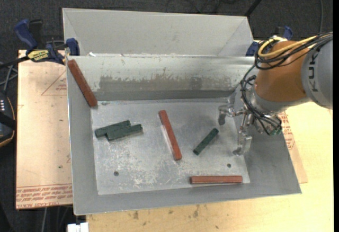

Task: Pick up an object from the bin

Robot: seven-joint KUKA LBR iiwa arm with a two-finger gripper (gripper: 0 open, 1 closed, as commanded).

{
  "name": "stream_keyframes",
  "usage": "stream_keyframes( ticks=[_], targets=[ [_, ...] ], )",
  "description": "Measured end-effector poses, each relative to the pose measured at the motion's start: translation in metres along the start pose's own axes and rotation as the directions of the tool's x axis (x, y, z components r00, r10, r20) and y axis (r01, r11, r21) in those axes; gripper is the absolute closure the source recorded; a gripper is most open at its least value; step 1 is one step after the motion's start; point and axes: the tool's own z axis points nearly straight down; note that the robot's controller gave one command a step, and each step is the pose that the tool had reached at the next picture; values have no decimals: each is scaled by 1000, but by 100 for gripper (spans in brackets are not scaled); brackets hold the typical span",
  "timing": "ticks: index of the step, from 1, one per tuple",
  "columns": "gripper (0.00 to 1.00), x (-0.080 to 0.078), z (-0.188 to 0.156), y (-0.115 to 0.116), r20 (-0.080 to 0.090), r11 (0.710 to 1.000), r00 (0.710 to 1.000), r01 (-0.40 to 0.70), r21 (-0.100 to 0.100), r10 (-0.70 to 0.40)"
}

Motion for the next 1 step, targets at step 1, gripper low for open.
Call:
stream_keyframes(
  ticks=[1],
  targets=[
    [0,-41,18,15,-5,997,997,81,-2,-81]
  ],
)
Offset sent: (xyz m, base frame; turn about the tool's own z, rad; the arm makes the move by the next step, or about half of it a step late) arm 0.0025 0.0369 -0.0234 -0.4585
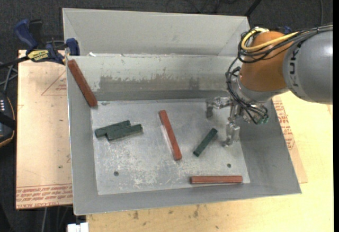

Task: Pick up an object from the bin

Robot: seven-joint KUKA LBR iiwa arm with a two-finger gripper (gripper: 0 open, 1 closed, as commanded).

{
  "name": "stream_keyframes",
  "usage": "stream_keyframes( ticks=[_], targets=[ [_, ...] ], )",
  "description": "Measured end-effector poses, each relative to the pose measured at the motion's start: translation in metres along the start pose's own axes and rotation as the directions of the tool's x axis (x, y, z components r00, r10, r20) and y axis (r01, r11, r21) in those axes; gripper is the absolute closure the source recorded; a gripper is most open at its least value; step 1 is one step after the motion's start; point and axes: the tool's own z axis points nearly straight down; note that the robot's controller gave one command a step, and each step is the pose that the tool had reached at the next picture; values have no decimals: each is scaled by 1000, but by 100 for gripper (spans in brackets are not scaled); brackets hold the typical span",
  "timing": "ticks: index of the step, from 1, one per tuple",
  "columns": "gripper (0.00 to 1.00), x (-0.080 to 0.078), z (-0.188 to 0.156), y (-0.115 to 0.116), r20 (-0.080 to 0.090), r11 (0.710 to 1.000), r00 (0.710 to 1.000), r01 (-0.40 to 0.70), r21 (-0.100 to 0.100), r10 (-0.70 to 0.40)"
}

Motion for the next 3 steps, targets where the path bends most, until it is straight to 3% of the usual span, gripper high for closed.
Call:
stream_keyframes(
  ticks=[1,2,3],
  targets=[
    [100,23,4,21,4,933,933,359,3,-359],
    [0,27,5,23,3,930,930,367,2,-367],
    [0,27,6,24,3,930,930,368,2,-368]
  ],
)
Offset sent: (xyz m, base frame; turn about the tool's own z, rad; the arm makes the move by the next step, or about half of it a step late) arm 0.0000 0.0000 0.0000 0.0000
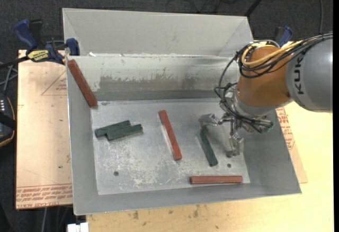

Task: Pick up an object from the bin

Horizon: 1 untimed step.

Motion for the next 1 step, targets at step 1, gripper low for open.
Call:
stream_keyframes(
  ticks=[1],
  targets=[
    [100,-47,-1,24,3,899,899,437,1,-437]
  ],
)
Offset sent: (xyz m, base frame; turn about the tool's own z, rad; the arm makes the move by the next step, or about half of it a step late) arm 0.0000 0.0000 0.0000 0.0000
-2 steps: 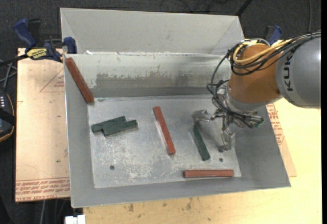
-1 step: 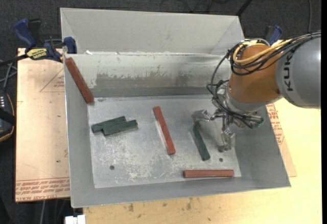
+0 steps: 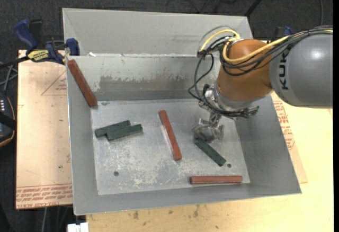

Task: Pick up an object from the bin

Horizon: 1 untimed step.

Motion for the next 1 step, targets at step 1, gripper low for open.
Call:
stream_keyframes(
  ticks=[1],
  targets=[
    [0,1,0,0,-1,1000,1000,0,-1,0]
  ],
)
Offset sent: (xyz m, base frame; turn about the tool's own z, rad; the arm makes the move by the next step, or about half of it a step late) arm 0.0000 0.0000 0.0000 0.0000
